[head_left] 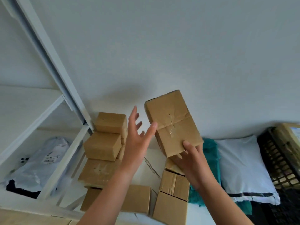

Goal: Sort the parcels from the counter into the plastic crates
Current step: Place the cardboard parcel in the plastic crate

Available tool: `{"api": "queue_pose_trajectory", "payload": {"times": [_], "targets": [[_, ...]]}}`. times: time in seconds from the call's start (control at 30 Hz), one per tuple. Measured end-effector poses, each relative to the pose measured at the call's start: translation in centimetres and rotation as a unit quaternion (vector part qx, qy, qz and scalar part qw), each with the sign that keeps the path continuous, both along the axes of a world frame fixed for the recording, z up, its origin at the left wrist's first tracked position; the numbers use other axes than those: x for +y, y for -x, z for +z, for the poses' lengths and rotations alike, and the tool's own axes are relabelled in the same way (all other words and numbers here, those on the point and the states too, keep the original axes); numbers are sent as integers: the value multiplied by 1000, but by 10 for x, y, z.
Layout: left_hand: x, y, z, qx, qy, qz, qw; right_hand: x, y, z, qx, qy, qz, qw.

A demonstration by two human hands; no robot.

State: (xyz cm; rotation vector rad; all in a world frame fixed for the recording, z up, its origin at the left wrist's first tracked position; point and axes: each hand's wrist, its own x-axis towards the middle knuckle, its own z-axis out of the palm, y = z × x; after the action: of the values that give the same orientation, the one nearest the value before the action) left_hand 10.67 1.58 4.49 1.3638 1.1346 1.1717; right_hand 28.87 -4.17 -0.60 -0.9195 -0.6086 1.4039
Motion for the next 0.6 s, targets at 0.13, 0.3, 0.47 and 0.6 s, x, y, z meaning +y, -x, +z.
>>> {"api": "queue_pose_trajectory", "payload": {"times": [0.13,0.3,0.47,0.6], "targets": [[-7,-9,-5,2,23,-88,996,-5,25,-3,-32,-6,24,999],[-7,-3,-9,27,-14,-39,999,3,6,5,-72,-8,-4,997],[-25,-20,-2,119,-150,-1,981,20,-5,10,35,4,-4,999],[-31,-29,-1,165,-205,0,965,22,-2,11,35,-6,6,999]]}}
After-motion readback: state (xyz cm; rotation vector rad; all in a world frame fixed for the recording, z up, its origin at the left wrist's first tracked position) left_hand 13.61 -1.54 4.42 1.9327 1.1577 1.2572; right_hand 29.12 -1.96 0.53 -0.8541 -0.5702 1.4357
